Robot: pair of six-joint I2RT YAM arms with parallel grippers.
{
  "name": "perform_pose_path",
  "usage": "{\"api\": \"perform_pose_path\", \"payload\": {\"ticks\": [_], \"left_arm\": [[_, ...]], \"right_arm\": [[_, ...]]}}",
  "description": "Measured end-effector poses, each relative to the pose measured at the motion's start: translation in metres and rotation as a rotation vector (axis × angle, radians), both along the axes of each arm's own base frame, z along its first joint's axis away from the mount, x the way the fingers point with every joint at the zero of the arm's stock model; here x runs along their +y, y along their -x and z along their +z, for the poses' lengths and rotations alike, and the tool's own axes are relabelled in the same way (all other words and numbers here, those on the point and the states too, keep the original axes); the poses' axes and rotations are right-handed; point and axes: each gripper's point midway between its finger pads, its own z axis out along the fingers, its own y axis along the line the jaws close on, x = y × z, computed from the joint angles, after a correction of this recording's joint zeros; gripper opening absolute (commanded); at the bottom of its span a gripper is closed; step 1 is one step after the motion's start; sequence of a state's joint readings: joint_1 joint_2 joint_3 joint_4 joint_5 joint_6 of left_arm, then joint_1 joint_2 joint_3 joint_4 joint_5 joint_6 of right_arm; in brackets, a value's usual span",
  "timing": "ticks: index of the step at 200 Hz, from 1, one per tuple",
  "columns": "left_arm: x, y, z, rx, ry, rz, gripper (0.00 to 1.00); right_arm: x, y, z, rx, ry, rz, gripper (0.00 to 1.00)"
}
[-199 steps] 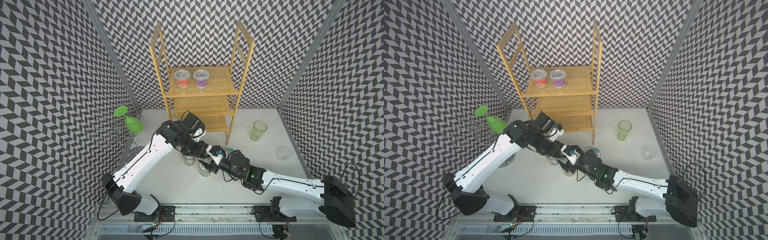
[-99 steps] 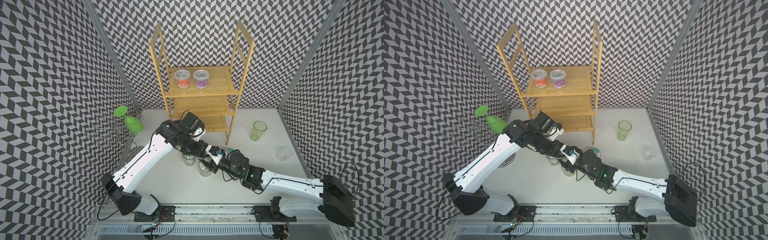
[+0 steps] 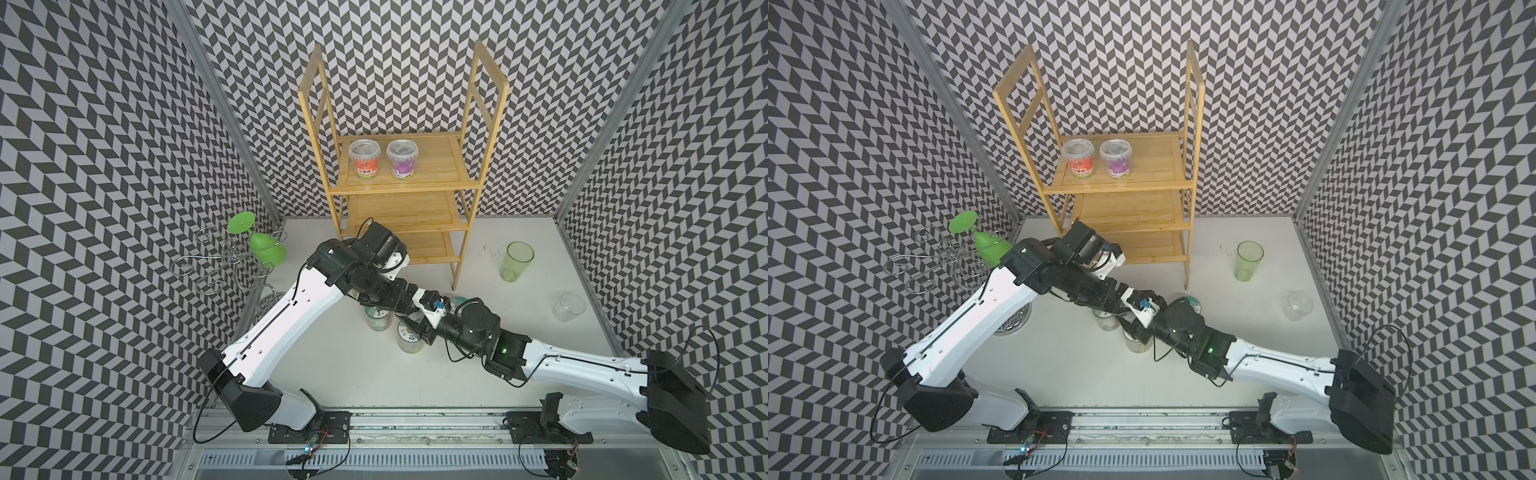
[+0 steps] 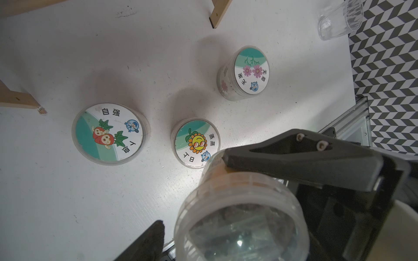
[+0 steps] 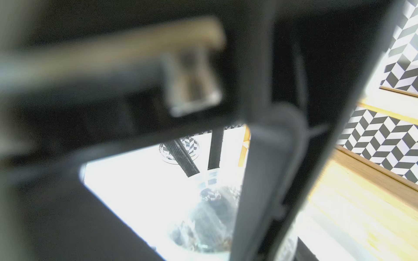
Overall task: Place the seed container on the shelf
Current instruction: Pick up the seed jar at the center of the board.
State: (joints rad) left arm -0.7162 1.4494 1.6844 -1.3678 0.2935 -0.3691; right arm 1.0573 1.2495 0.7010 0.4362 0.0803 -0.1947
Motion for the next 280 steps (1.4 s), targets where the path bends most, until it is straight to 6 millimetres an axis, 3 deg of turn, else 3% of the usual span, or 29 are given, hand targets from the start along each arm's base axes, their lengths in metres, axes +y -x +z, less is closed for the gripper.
{"api": "perform_pose_path", "payload": {"ticks": [81,131,160,187,203,248,280], "left_arm": [[0.002,0.000,0.011,-0.051,0.027,-0.011,0.94],[0.001,0.011,0.030,-0.087,0.103,-0.049,0.94],[0.004,0.020,0.043,-0.111,0.144,-0.063,0.95],[-0.007,0.034,0.054,-0.113,0.212,-0.133,0.96],[-0.006,0.032,0.058,-0.122,0.225,-0.131,0.96],[0.011,0.019,0.064,-0.165,0.223,-0.062,0.96],[0.040,0.000,0.072,-0.240,0.193,0.056,0.97]], "right_arm": [[0.002,0.000,0.011,-0.031,-0.019,0.013,0.64],[0.001,-0.005,0.021,-0.048,-0.043,0.004,0.64],[-0.001,-0.011,0.013,-0.033,-0.020,-0.016,0.64],[-0.002,-0.017,-0.028,0.034,0.104,-0.037,0.64],[-0.004,-0.017,-0.041,0.058,0.146,-0.041,0.64],[-0.007,-0.019,-0.043,0.062,0.157,-0.054,0.64],[-0.012,-0.017,-0.041,0.065,0.164,-0.059,0.64]]}}
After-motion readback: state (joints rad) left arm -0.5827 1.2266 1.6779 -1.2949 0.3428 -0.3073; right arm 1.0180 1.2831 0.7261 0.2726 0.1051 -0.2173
